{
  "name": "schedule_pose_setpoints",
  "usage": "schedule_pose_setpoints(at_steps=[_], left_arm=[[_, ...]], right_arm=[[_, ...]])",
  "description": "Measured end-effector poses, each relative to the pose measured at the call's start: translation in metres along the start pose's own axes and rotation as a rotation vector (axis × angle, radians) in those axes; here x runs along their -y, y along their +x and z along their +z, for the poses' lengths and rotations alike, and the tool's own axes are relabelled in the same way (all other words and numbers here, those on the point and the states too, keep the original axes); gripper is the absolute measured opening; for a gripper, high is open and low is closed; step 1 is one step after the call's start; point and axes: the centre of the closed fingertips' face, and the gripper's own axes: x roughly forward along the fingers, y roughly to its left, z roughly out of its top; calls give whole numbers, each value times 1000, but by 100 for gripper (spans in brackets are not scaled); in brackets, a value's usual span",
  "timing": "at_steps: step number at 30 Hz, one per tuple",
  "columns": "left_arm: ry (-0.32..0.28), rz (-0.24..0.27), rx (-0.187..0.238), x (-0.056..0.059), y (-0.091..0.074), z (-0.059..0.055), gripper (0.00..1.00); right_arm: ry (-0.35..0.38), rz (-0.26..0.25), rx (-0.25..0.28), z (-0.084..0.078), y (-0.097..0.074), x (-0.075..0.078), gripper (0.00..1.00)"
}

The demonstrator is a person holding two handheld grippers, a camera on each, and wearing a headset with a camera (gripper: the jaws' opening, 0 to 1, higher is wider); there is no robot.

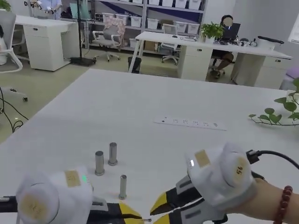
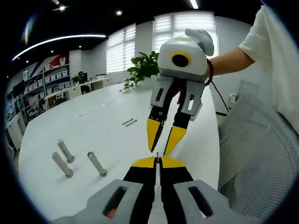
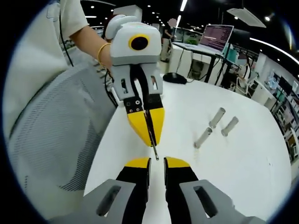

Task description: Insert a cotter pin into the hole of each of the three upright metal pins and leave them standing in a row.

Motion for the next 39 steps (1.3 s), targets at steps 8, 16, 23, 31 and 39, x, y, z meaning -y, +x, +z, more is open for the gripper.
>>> schedule_pose_setpoints(at_steps=[8, 16, 23, 31, 39], left_arm=[[29, -39, 6, 10, 0, 2, 0], [34, -53, 20, 14, 0, 4, 0], [25, -58, 28, 16, -1, 4, 0], [24, -50, 27, 17, 1, 3, 0], [-10, 20, 28, 5, 0, 1, 10]], right_arm=[[-19, 49, 9, 1, 2, -12, 11], [-38, 67, 6, 2, 1, -15, 5], [-55, 79, -3, 1, 0, -17, 4], [-80, 81, -34, 0, 0, -19, 3], [-76, 30, -132, -10, -5, -3, 3]])
